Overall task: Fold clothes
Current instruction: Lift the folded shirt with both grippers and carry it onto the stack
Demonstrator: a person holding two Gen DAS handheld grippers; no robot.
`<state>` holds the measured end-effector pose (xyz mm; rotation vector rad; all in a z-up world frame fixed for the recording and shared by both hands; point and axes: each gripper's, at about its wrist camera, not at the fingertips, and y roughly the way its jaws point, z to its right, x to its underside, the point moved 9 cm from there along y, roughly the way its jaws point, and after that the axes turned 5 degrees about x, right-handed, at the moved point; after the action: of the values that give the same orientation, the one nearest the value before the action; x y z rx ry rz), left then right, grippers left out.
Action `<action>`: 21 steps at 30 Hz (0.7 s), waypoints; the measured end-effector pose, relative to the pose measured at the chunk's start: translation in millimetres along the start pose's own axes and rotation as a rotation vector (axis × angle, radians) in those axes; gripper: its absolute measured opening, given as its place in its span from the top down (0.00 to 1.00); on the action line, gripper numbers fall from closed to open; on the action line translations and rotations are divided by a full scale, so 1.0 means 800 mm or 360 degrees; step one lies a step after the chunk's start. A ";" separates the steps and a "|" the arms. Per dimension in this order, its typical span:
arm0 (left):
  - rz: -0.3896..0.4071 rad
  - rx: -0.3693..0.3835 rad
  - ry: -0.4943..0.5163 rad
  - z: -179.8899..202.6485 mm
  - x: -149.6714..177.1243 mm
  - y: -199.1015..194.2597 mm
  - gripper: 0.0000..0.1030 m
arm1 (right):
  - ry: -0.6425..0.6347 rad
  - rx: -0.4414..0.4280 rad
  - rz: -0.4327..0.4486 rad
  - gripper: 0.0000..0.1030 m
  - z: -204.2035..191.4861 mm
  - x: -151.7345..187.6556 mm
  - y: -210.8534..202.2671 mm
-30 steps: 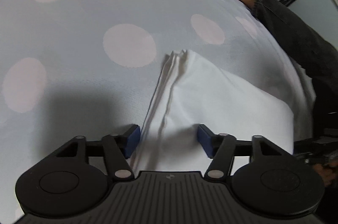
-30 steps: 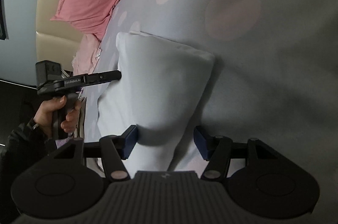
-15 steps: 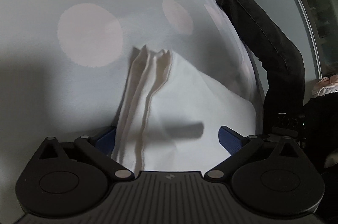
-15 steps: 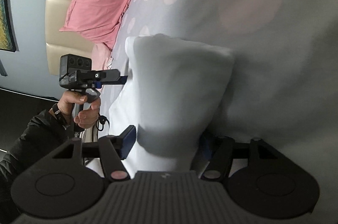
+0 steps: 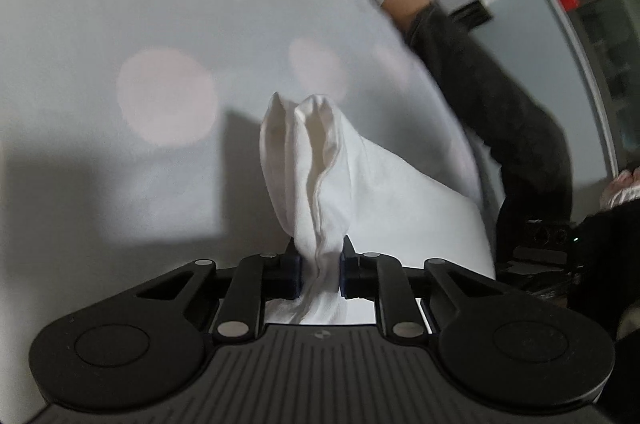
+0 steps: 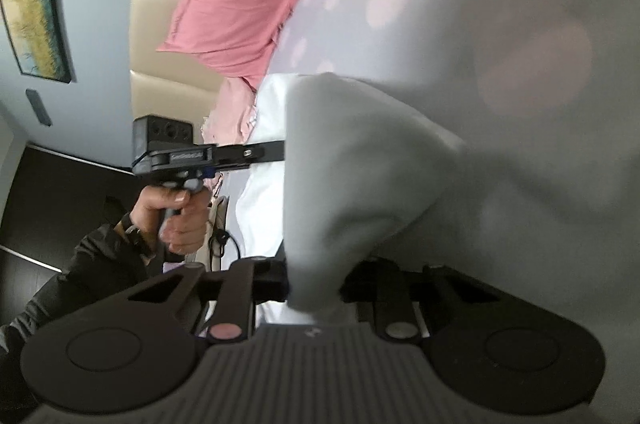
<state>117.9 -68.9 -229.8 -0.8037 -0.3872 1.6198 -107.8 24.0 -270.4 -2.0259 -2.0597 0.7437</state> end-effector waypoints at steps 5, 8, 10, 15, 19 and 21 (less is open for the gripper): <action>0.0233 -0.0057 0.0008 0.063 0.003 -0.059 0.86 | -0.0209 -0.0120 -0.0002 0.78 -0.045 -0.036 -0.037; 0.0416 -0.0156 0.0042 0.118 0.012 -0.109 0.87 | -0.0396 -0.0214 -0.0030 0.78 -0.089 -0.059 -0.060; 0.0543 -0.0230 0.0053 0.159 0.022 -0.146 0.87 | -0.0551 -0.0276 -0.0042 0.78 -0.126 -0.070 -0.075; 0.0808 -0.0451 0.0070 0.262 0.075 -0.234 0.87 | -0.0917 -0.0471 -0.0110 0.78 -0.227 -0.068 -0.116; 0.1031 -0.0649 0.0028 0.345 0.148 -0.297 0.87 | -0.1182 -0.0646 -0.0205 0.78 -0.305 -0.043 -0.146; 0.1166 -0.0766 -0.0032 0.391 0.188 -0.319 0.87 | -0.1313 -0.0738 -0.0252 0.78 -0.343 -0.026 -0.161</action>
<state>83.8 188.9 113.8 -1.4063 -0.5467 2.2502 -99.4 73.1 29.5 -1.8963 -3.0407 1.3373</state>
